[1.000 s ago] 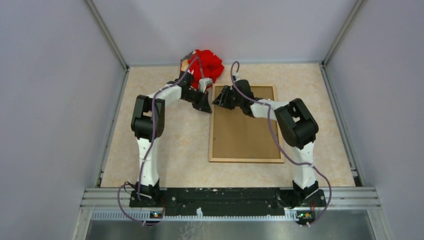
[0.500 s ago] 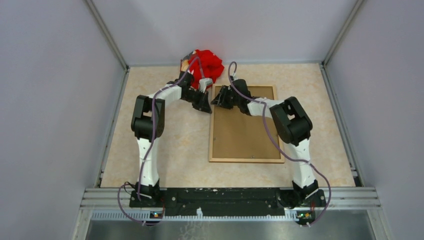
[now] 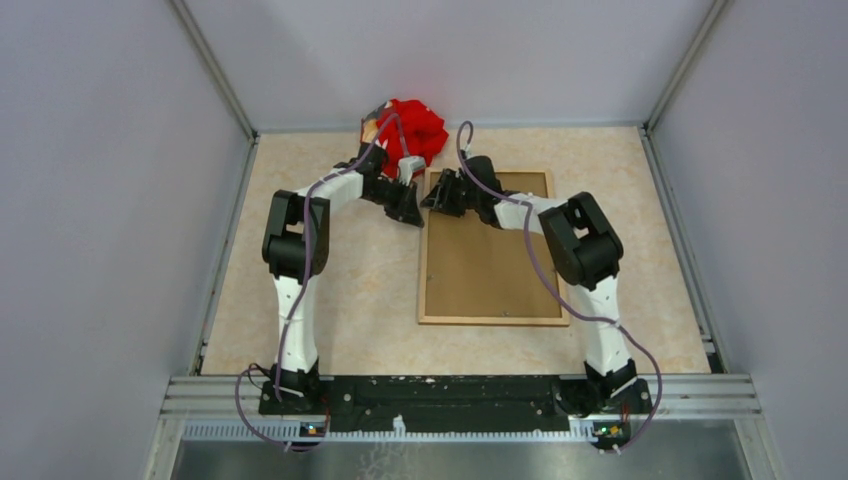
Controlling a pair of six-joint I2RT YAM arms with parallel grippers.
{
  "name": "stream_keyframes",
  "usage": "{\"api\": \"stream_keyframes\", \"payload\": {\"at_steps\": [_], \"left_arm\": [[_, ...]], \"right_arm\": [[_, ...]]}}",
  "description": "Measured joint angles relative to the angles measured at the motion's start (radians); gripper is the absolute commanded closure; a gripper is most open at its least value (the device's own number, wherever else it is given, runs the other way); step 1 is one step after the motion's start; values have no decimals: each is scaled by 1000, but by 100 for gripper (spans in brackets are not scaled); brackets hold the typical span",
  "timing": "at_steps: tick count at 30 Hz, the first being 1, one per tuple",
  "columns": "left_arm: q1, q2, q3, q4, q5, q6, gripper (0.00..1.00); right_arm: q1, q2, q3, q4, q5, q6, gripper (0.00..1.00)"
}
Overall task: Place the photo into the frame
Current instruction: Install the photo frame at the center of the board.
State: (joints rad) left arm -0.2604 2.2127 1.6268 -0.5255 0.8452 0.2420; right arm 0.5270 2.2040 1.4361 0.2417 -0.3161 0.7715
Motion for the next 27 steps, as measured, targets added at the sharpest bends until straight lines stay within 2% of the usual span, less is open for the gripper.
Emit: {"api": "stream_keyframes", "payload": {"at_steps": [5, 14, 18, 27], "left_arm": [[-1, 0, 0, -4, 3, 0, 82], [-6, -1, 13, -43, 2, 0, 68], [-8, 0, 31, -52, 4, 0, 68], [-8, 3, 34, -51, 3, 0, 74]], "right_arm": [[-27, -28, 0, -34, -19, -7, 52], [-176, -96, 61, -154, 22, -85, 52], [-220, -90, 70, -200, 52, -113, 52], [-220, -6, 134, -233, 63, -126, 53]]}}
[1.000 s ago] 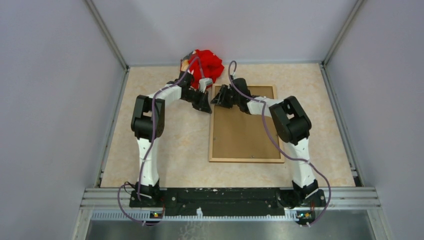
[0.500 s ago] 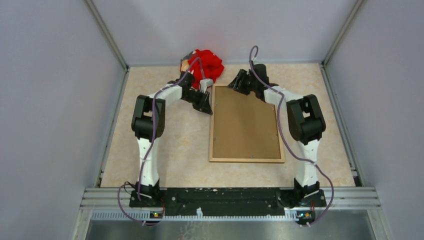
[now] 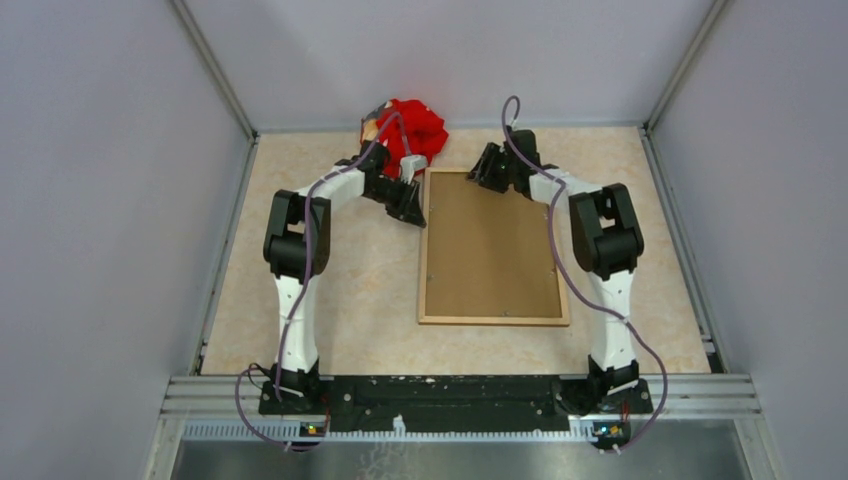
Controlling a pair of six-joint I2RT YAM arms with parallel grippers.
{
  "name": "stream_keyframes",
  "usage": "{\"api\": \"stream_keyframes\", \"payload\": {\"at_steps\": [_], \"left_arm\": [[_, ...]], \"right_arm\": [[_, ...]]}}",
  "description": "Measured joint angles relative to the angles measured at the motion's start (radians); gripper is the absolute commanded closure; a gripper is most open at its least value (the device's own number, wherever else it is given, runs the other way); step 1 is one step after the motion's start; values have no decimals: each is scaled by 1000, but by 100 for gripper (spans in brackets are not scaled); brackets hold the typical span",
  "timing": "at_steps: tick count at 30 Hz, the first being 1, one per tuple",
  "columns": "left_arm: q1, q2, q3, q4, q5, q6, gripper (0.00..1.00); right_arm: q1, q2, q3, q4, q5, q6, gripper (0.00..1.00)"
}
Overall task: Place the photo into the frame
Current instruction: Install the photo frame at the center of the board.
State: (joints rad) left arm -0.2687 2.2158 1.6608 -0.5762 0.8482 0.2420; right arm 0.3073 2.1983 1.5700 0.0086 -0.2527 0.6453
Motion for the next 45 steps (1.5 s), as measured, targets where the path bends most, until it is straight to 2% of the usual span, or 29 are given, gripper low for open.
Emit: {"api": "stream_keyframes", "payload": {"at_steps": [10, 45], "left_arm": [[1, 3, 0, 2, -2, 2, 79], [1, 14, -2, 1, 2, 15, 81]], "right_arm": [[0, 56, 50, 2, -3, 3, 54], [0, 125, 102, 91, -40, 49, 57]]}}
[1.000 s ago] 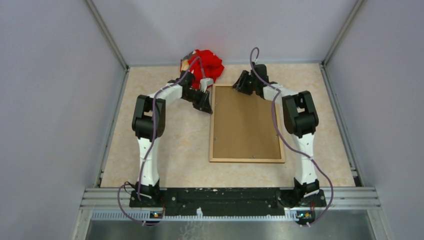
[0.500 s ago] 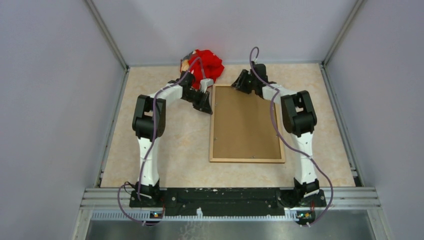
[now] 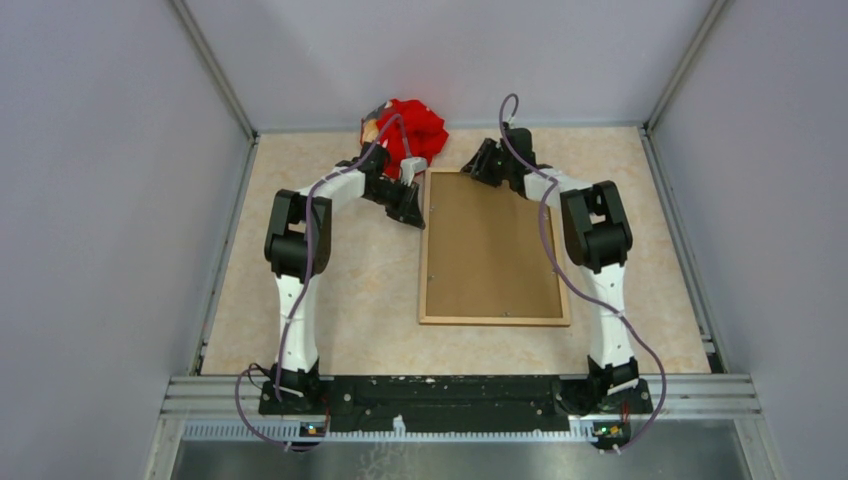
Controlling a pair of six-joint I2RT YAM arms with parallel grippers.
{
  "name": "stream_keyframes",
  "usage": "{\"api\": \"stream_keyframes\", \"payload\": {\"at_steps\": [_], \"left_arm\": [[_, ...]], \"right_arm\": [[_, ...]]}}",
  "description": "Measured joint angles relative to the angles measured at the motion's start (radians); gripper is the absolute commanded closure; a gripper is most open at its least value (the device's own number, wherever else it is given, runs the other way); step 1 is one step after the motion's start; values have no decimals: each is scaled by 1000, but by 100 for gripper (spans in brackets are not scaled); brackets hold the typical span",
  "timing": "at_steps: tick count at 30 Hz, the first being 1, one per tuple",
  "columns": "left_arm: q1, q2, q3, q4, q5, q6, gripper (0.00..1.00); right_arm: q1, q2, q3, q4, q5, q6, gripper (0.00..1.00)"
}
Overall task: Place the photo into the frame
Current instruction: Install the photo frame at the center of the board, then adjust the photo frame at the center of the board.
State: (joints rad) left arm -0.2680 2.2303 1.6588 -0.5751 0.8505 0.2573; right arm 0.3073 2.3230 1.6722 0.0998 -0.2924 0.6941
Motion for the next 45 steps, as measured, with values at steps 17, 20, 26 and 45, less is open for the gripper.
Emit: {"api": "stream_keyframes", "payload": {"at_steps": [17, 20, 26, 45], "left_arm": [[0, 0, 0, -1, 0, 2, 78], [0, 0, 0, -3, -2, 5, 70], [0, -10, -2, -40, -6, 30, 54], [-136, -339, -439, -60, -227, 355, 58]], "right_arm": [[0, 1, -3, 18, -14, -3, 48], [0, -46, -39, -16, -17, -37, 43], [-5, -329, -237, -132, 61, -113, 24], [-254, -444, -465, -259, 314, -80, 8]]}}
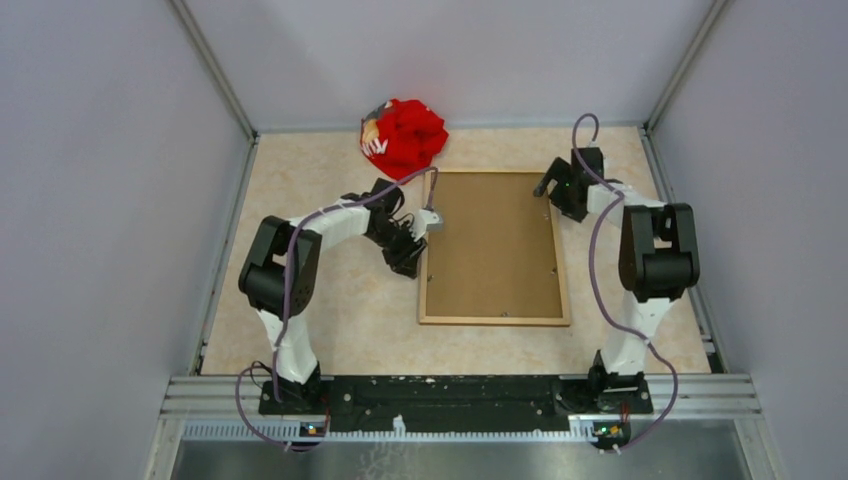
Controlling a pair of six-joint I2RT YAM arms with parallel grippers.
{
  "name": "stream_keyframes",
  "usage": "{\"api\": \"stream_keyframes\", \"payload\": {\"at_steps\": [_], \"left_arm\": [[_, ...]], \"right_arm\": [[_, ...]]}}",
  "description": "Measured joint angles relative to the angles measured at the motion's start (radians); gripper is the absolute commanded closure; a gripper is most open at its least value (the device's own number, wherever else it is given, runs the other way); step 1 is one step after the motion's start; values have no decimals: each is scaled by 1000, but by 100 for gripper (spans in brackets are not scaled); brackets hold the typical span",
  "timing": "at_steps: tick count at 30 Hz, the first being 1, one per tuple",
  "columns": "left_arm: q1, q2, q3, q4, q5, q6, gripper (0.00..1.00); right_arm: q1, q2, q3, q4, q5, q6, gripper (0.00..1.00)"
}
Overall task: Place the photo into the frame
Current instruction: Adjust the photo frame at the center of the board.
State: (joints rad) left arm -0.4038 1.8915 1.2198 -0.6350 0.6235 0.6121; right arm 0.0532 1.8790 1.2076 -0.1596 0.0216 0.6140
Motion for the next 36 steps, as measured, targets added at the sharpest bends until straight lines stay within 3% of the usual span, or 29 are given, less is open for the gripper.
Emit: {"api": "stream_keyframes", "payload": {"at_steps": [12, 17, 24, 27, 31, 36], "left_arm": [[-212, -10, -10, 14, -46, 48, 57], [-339, 55, 72, -89, 9, 44, 53], [-441, 132, 139, -277, 166, 74, 41], [-437, 143, 169, -345, 198, 82, 28], [-366, 133, 263, -395, 214, 99, 24], [-72, 71, 392, -390, 214, 132, 22]], "right_arm": [[6, 201, 233, 31, -185, 37, 8], [89, 310, 379, 66, -216, 25, 10], [260, 331, 399, 114, -313, 18, 8], [297, 331, 432, 75, -333, 2, 2], [295, 312, 475, -24, -332, -21, 1], [235, 106, 328, -85, -303, -27, 1]]}}
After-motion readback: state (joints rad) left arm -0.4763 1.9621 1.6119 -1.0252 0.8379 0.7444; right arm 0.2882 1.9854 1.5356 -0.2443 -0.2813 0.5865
